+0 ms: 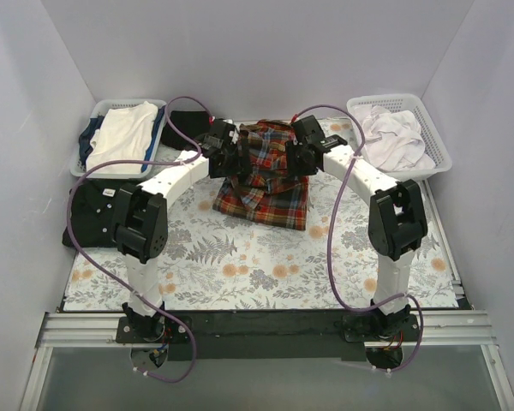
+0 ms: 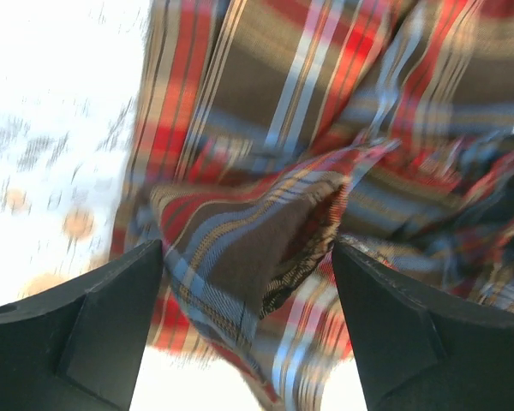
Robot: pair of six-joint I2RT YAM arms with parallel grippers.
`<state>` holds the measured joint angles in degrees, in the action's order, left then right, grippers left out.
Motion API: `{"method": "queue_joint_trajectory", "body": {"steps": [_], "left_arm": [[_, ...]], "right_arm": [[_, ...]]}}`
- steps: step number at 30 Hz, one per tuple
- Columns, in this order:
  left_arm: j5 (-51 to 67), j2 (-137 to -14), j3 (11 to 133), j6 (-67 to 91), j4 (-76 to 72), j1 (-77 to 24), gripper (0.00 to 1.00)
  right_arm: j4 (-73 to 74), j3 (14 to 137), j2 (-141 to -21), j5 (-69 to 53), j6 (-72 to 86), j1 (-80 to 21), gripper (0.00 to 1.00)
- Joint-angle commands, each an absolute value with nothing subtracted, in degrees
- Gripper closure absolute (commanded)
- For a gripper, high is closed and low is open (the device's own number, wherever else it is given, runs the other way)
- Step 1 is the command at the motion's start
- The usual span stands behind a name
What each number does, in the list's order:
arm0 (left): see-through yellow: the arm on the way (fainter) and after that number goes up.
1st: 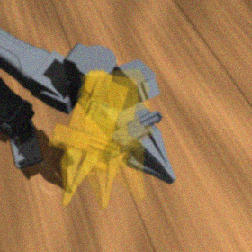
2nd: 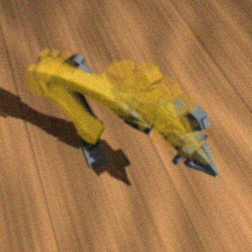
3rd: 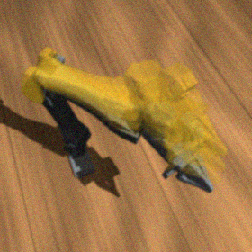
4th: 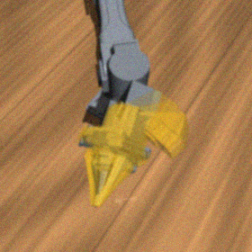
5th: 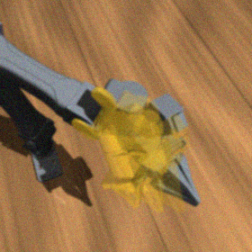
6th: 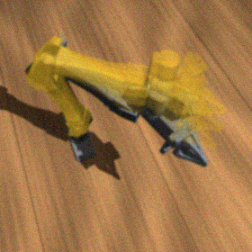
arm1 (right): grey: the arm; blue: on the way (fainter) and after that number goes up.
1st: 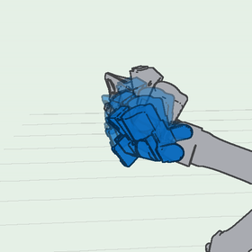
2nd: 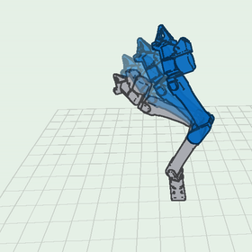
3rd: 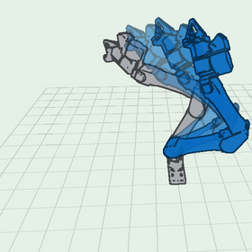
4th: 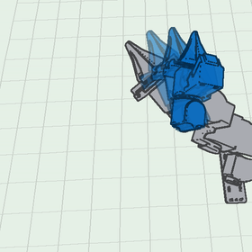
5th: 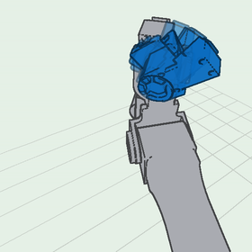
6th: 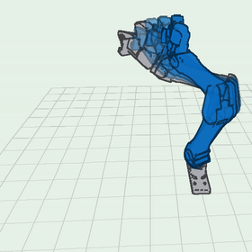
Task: Fold and stack the long sleeve shirts
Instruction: Fold the shirt
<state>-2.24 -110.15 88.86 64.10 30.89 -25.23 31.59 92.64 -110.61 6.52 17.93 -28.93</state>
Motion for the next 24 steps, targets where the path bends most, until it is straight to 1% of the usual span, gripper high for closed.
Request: {"method": "queue_joint_trajectory", "body": {"steps": [1,4,8,11,13,15,16,18,19,21,22,24], "left_arm": [[-2.55,-114.15,96.58,63.98,31.47,-24.79,0.20],[-0.97,-118.54,100.01,66.52,27.88,-24.79,0.20],[1.76,-124.70,107.03,70.57,23.65,-24.70,0.20],[-2.54,-126.82,113.19,71.81,22.15,-24.52,0.20],[-6.49,-126.13,114.69,72.33,21.28,-23.74,0.20],[-9.48,-123.16,113.48,72.51,20.40,-22.77,0.20],[-12.71,-121.66,111.29,73.29,20.30,-21.28,0.19],[-14.58,-116.58,107.42,74.00,20.30,-19.52,0.19],[-15.29,-114.89,103.23,74.35,20.39,-17.77,0.19],[-12.32,-111.55,98.99,73.22,19.87,-15.48,0.19],[-10.91,-109.27,96.88,72.34,19.95,-15.21,0.19],[-6.70,-106.97,91.16,68.48,19.86,-15.12,0.19]], "right_arm": [[32.43,98.43,-114.16,8.09,19.42,-25.58,0.53],[32.52,103.61,-118.02,7.74,20.56,-23.12,0.53],[32.95,108.80,-119.70,8.08,21.01,-20.22,0.54],[33.75,109.52,-118.23,9.58,21.09,-19.25,0.53],[33.75,106.36,-116.46,9.84,21.09,-18.90,0.53],[33.66,103.20,-112.95,10.02,21.18,-18.81,0.52],[33.66,99.18,-110.33,8.89,21.27,-18.81,0.52],[32.88,94.16,-107.42,6.34,21.01,-18.90,0.51],[32.09,88.91,-104.44,2.59,20.57,-18.90,0.50],[30.33,83.70,-101.96,-1.73,19.95,-19.16,0.48],[29.80,79.23,-99.86,-5.33,19.78,-19.25,0.46],[28.05,75.34,-98.01,-8.68,19.60,-19.42,0.44]]}}
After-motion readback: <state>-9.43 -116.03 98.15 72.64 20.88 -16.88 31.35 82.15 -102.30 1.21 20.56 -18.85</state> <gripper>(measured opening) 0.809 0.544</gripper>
